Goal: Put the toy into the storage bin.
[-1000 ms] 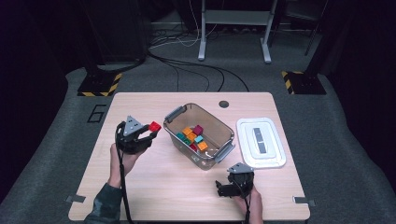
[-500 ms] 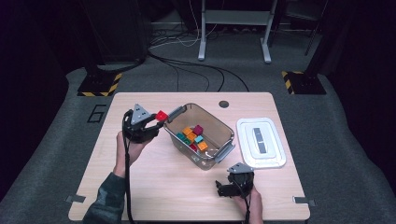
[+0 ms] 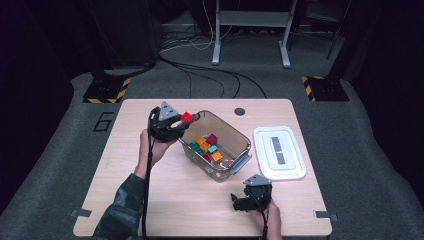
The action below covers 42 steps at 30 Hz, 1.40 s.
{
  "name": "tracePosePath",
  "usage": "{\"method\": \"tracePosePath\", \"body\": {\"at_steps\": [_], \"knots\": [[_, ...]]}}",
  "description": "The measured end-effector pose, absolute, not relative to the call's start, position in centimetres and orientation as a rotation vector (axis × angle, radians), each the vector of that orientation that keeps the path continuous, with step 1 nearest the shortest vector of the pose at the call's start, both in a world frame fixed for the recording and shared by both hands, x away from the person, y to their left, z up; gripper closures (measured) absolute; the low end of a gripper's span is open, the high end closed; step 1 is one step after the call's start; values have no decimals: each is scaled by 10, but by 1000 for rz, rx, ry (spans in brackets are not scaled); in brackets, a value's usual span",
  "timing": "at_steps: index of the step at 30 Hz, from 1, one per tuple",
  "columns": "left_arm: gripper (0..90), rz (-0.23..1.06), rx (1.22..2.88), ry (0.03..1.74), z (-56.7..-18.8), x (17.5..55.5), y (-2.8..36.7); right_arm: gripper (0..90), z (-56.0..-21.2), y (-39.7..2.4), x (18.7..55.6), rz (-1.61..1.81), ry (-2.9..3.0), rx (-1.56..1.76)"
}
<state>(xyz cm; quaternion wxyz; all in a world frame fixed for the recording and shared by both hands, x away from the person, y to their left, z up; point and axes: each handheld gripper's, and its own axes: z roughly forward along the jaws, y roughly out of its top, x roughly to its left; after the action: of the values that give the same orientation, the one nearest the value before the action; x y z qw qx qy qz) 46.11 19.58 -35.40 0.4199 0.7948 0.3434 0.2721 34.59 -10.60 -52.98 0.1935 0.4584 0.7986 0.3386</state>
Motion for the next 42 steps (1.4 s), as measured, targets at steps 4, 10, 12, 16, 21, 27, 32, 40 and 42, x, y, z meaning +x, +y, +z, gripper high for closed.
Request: {"method": "tracePosePath", "body": {"at_steps": [4,10,12,16,21,27,32,40,42], "knots": [[586,667,2020,863,-358,469,187,10,-530,-106,346,950,2240,1284],[581,642,2030,886,-363,479,180,11,-530,-106,346,950,2241,1284],[463,639,2023,897,-363,479,179,11,-530,-106,346,951,2241,1284],[289,636,2007,912,-362,474,183,11,-530,-106,346,951,2241,1284],[176,648,1986,913,-360,460,195,11,-530,-106,346,950,2244,1281],[131,668,1966,933,-369,437,216,11,-530,-106,346,949,2244,1281],[103,664,1971,965,-382,421,236,10,-530,-106,346,949,2244,1281],[96,642,1972,1029,-409,406,259,10,-530,-106,346,949,2244,1282],[96,634,1975,1044,-417,402,263,11,-530,-106,346,948,2244,1282]]}}
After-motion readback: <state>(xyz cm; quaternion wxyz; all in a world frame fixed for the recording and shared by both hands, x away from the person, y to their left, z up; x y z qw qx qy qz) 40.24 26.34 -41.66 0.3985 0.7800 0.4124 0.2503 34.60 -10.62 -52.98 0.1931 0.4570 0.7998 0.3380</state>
